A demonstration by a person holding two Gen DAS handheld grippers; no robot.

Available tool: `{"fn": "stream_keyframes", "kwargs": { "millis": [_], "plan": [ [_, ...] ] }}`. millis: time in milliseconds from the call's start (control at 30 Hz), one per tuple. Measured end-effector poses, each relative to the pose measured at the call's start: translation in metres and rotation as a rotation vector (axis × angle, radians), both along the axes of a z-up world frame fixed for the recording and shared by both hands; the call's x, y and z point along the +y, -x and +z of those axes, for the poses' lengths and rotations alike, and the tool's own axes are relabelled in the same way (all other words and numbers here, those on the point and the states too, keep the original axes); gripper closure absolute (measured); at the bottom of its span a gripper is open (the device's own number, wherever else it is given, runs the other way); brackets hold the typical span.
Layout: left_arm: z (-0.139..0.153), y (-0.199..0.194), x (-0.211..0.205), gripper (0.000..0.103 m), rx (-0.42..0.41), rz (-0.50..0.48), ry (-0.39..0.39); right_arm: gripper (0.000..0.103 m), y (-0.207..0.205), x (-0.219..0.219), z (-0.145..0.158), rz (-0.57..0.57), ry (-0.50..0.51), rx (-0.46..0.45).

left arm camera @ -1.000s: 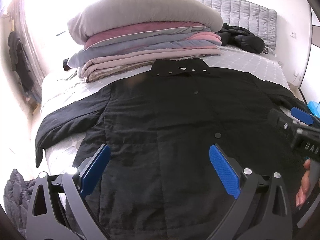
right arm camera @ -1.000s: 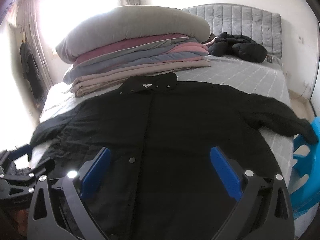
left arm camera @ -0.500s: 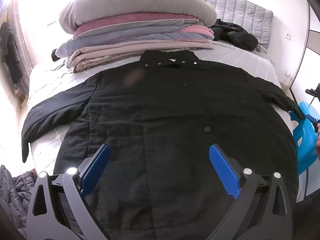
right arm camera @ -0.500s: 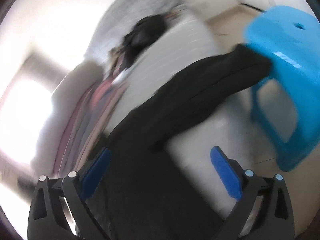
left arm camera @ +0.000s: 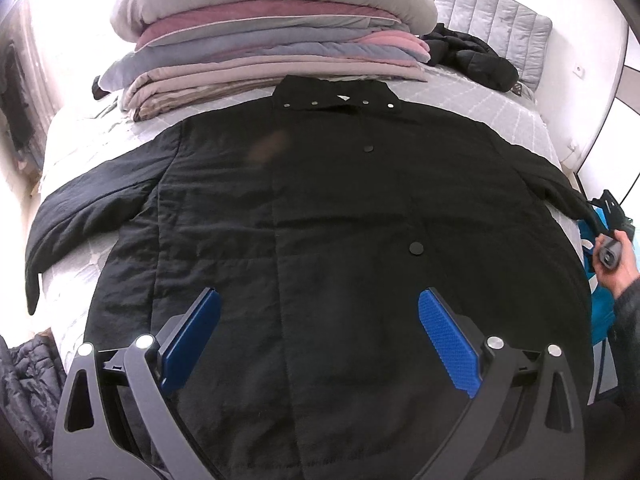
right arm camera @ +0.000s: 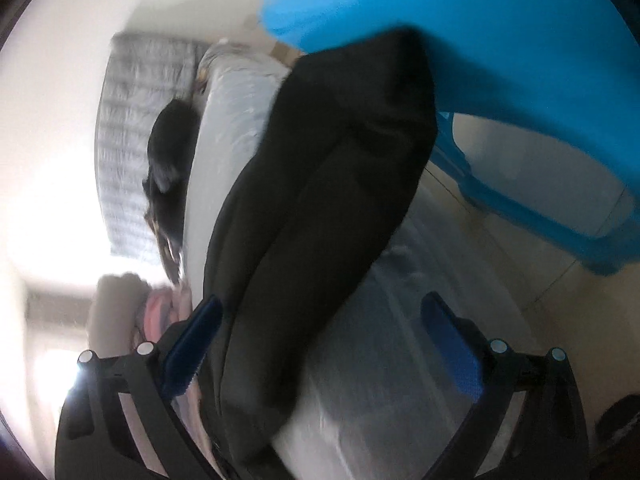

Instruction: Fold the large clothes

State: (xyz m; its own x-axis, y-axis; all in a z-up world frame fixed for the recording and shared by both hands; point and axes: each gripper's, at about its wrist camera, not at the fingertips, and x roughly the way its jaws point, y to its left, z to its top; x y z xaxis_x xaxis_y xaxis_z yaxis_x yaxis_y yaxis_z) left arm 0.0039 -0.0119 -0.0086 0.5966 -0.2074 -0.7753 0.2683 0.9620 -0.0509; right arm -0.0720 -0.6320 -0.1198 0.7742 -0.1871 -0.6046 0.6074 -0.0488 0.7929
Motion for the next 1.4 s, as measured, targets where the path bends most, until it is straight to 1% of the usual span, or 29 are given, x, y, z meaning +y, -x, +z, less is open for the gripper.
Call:
{"fn": "stream_keyframes", "kwargs": {
  "millis": [33, 100, 133, 167, 233, 267, 367, 467, 533, 567, 633, 667, 733, 767, 800, 833, 867, 900, 933, 967, 1000, 1033, 1100, 1167, 1200, 1233, 1300, 1333, 1400],
  "plan": [
    [-0.001, -0.001, -0.001, 0.008, 0.004, -0.003, -0.001, 0.010, -0.002, -0.003, -0.003, -0.004, 0.011, -0.025],
    [-0.003, -0.003, -0.002, 0.008, 0.012, -0.007, -0.002, 0.043, -0.010, -0.009, 0.000, 0.048, 0.060, -0.072],
    [-0.004, -0.003, -0.002, 0.008, 0.016, -0.008, -0.003, 0.065, -0.013, -0.010, 0.005, 0.067, 0.091, -0.085],
    [-0.005, -0.004, -0.002, 0.008, 0.020, -0.009, -0.004, 0.074, -0.015, -0.010, 0.016, 0.077, 0.141, -0.099],
    [-0.006, -0.005, -0.001, 0.008, 0.024, -0.006, -0.003, 0.083, -0.018, -0.007, 0.037, 0.098, 0.227, -0.108],
    [-0.006, -0.006, 0.000, 0.008, 0.024, -0.002, 0.000, 0.084, -0.021, -0.004, 0.051, 0.111, 0.273, -0.113],
    [-0.003, -0.006, 0.005, 0.008, 0.021, 0.009, 0.016, 0.084, -0.044, 0.018, 0.113, 0.198, 0.438, -0.148],
    [0.001, -0.004, 0.011, 0.008, 0.012, 0.023, 0.030, 0.084, -0.079, 0.062, 0.168, 0.317, 0.587, -0.180],
    [0.004, -0.003, 0.015, 0.008, 0.007, 0.032, 0.042, 0.084, -0.112, 0.111, 0.203, 0.436, 0.704, -0.195],
    [0.006, -0.002, 0.018, 0.008, 0.004, 0.036, 0.047, 0.084, -0.132, 0.147, 0.219, 0.518, 0.771, -0.199],
    [0.010, -0.002, 0.025, 0.008, -0.003, 0.045, 0.058, 0.084, -0.157, 0.203, 0.232, 0.651, 0.853, -0.200],
    [0.012, -0.001, 0.029, 0.008, -0.007, 0.051, 0.064, 0.084, -0.176, 0.248, 0.233, 0.759, 0.905, -0.192],
    [0.016, 0.001, 0.037, 0.008, -0.017, 0.063, 0.074, 0.084, -0.200, 0.312, 0.222, 0.909, 0.959, -0.176],
    [0.018, 0.001, 0.041, 0.008, -0.020, 0.070, 0.078, 0.083, -0.213, 0.354, 0.206, 1.023, 0.978, -0.152],
    [0.019, 0.000, 0.046, 0.008, -0.021, 0.078, 0.083, 0.080, -0.219, 0.383, 0.190, 1.106, 0.976, -0.125],
    [0.020, 0.000, 0.050, 0.008, -0.021, 0.087, 0.090, 0.067, -0.228, 0.412, 0.166, 1.204, 0.952, -0.096],
    [0.021, -0.001, 0.054, 0.008, -0.020, 0.094, 0.095, 0.047, -0.235, 0.438, 0.137, 1.300, 0.916, -0.042],
    [0.022, -0.002, 0.058, 0.008, -0.018, 0.103, 0.103, 0.044, -0.238, 0.453, 0.117, 1.352, 0.900, 0.007],
    [0.023, -0.002, 0.062, 0.008, -0.014, 0.110, 0.110, 0.044, -0.240, 0.471, 0.091, 1.422, 0.875, 0.079],
    [0.024, -0.003, 0.067, 0.008, -0.009, 0.118, 0.123, 0.044, -0.240, 0.481, 0.071, 1.469, 0.834, 0.114],
    [0.025, -0.003, 0.071, 0.008, -0.004, 0.124, 0.136, 0.044, -0.236, 0.483, 0.063, 1.480, 0.800, 0.110],
    [0.026, -0.003, 0.076, 0.008, 0.001, 0.130, 0.153, 0.044, -0.228, 0.482, 0.059, 1.472, 0.771, 0.091],
    [0.028, -0.002, 0.084, 0.008, 0.001, 0.142, 0.175, 0.043, -0.220, 0.472, 0.065, 1.445, 0.744, 0.020],
    [0.029, -0.003, 0.090, 0.008, 0.000, 0.154, 0.186, 0.031, -0.211, 0.466, 0.081, 1.405, 0.753, -0.036],
    [0.029, -0.003, 0.092, 0.008, 0.002, 0.157, 0.191, 0.027, -0.214, 0.452, 0.090, 1.368, 0.742, -0.059],
    [0.028, -0.004, 0.093, 0.008, 0.006, 0.159, 0.196, 0.023, -0.209, 0.445, 0.094, 1.343, 0.704, -0.065],
    [0.026, -0.007, 0.097, 0.008, 0.019, 0.161, 0.201, 0.023, -0.206, 0.432, 0.100, 1.327, 0.601, -0.095],
    [0.025, -0.010, 0.101, 0.008, 0.026, 0.166, 0.210, 0.023, -0.195, 0.427, 0.101, 1.313, 0.562, -0.115],
    [0.022, -0.016, 0.118, 0.008, 0.047, 0.194, 0.257, 0.023, -0.174, 0.422, 0.102, 1.302, 0.485, -0.138]
  ]
}}
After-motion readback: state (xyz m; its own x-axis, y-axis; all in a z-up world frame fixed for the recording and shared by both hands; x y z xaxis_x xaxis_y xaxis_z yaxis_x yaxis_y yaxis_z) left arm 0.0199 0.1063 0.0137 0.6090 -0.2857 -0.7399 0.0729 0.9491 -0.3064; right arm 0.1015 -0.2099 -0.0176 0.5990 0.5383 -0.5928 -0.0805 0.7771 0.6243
